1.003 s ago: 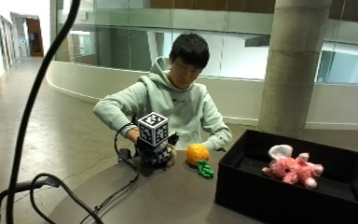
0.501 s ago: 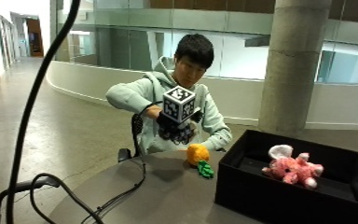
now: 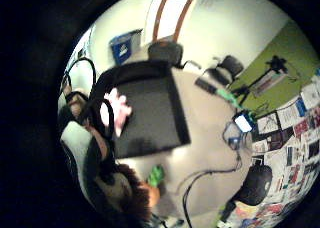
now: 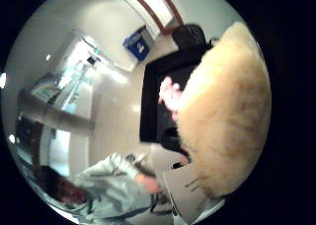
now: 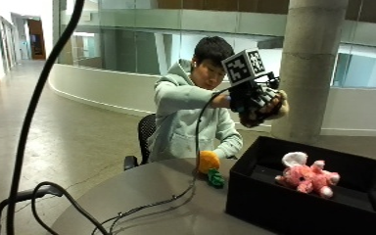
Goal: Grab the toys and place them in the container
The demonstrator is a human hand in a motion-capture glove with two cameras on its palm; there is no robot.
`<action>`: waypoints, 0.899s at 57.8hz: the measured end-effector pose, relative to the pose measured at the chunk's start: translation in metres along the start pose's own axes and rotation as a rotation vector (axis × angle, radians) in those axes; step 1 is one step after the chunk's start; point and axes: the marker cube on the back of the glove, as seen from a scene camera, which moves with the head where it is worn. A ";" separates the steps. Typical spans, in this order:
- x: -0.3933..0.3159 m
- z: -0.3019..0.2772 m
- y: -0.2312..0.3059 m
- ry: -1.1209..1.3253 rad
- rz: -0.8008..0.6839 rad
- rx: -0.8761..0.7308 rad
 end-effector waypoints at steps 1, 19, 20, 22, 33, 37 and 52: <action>0.000 0.004 -0.006 0.006 0.011 0.011; -0.009 0.069 -0.052 0.081 0.147 -0.205; -0.010 0.068 -0.051 0.077 0.145 -0.207; -0.011 0.065 -0.050 0.071 0.141 -0.215; -0.002 0.028 -0.026 0.111 0.083 -0.253; 0.007 0.012 -0.012 0.112 0.062 -0.260; 0.031 -0.030 0.092 0.177 -0.053 -0.363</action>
